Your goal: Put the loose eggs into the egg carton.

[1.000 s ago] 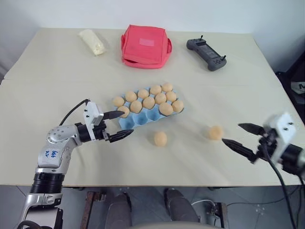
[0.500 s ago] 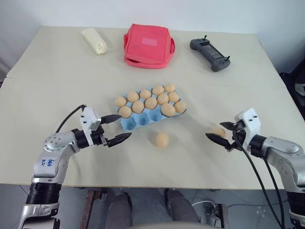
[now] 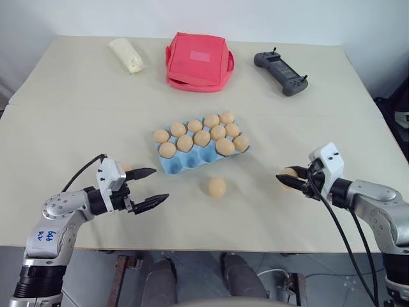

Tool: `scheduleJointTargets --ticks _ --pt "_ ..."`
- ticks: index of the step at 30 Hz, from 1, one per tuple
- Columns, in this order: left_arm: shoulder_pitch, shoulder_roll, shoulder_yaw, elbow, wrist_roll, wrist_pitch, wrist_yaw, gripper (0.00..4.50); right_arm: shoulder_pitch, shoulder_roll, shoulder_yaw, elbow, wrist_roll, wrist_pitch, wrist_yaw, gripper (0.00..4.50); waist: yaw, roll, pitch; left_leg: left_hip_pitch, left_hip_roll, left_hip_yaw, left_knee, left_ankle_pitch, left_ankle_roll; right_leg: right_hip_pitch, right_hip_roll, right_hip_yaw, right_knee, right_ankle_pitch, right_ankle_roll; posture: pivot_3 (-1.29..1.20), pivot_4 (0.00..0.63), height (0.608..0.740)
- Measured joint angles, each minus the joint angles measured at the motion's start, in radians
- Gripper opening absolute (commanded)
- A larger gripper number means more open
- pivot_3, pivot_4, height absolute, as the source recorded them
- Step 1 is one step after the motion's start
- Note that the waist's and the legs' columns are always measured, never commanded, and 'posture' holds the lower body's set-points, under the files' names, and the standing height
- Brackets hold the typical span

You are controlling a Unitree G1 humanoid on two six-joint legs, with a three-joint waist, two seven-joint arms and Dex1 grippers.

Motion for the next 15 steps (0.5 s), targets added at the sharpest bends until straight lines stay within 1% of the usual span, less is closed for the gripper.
scheduleJointTargets --ticks 3,7,9,15 --pt "0.001 -0.008 0.011 0.000 0.000 -0.032 0.012 4.50 -0.033 0.001 0.001 -0.010 0.010 0.020 -0.008 1.62 0.000 0.000 0.000 0.000 0.000 0.000 0.000 0.000 0.000 0.000 0.000 0.000 0.000 0.000 0.000 0.00 0.150 0.740" --pt "0.007 -0.031 0.017 0.000 -0.002 -0.068 0.019 4.50 -0.212 0.032 0.013 -0.055 0.045 0.057 -0.046 1.62 -0.023 0.001 0.000 0.000 0.000 0.001 -0.001 0.000 0.000 -0.001 0.000 0.001 0.001 0.001 0.000 0.00 0.150 0.740" --pt "0.013 -0.038 0.021 0.000 -0.004 -0.078 0.017 4.50 -0.269 0.058 0.032 -0.073 0.056 0.066 -0.058 1.62 -0.025 0.001 0.000 0.000 0.001 0.000 -0.002 0.000 0.000 -0.001 0.000 0.000 0.001 0.001 0.002 0.00 0.150 0.740" --pt "0.031 -0.025 0.054 0.008 -0.023 -0.085 -0.011 4.50 -0.396 0.174 0.188 -0.048 0.054 0.079 -0.072 1.62 -0.026 0.001 0.000 0.000 0.001 0.001 -0.005 0.000 0.000 -0.003 0.000 0.000 0.000 0.002 0.004 0.00 0.150 0.740"
